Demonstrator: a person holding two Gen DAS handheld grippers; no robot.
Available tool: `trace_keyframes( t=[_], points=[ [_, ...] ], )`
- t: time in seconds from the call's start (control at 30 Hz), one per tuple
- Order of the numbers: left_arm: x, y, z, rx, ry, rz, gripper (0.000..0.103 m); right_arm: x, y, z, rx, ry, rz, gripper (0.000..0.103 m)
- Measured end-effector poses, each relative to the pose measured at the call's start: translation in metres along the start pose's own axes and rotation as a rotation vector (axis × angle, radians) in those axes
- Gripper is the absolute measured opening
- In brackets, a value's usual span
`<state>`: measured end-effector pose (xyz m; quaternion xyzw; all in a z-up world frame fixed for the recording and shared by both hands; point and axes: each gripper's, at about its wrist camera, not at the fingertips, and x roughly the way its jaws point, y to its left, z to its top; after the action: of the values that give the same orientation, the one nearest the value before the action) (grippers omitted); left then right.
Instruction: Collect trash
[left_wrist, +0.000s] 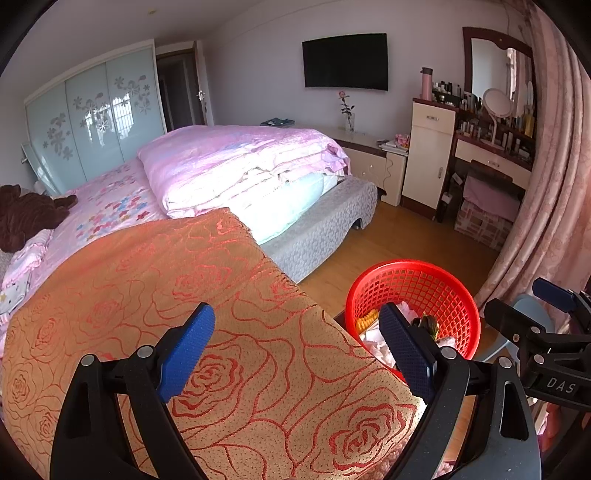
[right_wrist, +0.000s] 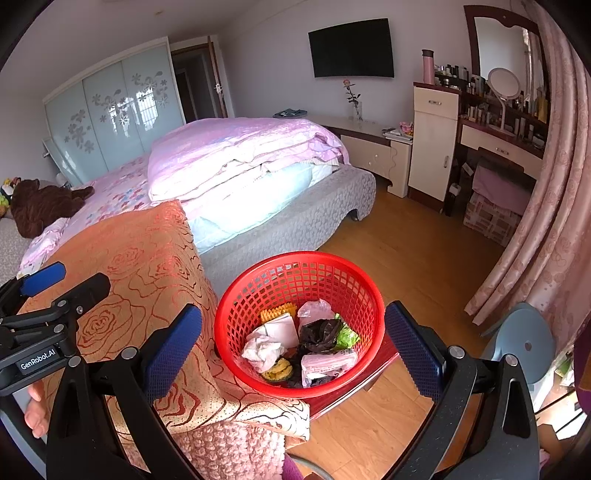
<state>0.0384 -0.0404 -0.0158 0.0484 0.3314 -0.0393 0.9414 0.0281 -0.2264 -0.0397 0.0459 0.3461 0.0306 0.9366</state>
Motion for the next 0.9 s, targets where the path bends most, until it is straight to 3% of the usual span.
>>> trace_keyframes(
  t=[0.9],
  points=[
    [-0.0002, -0.0011, 0.0009, 0.001, 0.001, 0.000, 0.087, 0.0004, 0.0001, 0.0009, 0.000, 0.002, 0.002, 0.096]
  ],
)
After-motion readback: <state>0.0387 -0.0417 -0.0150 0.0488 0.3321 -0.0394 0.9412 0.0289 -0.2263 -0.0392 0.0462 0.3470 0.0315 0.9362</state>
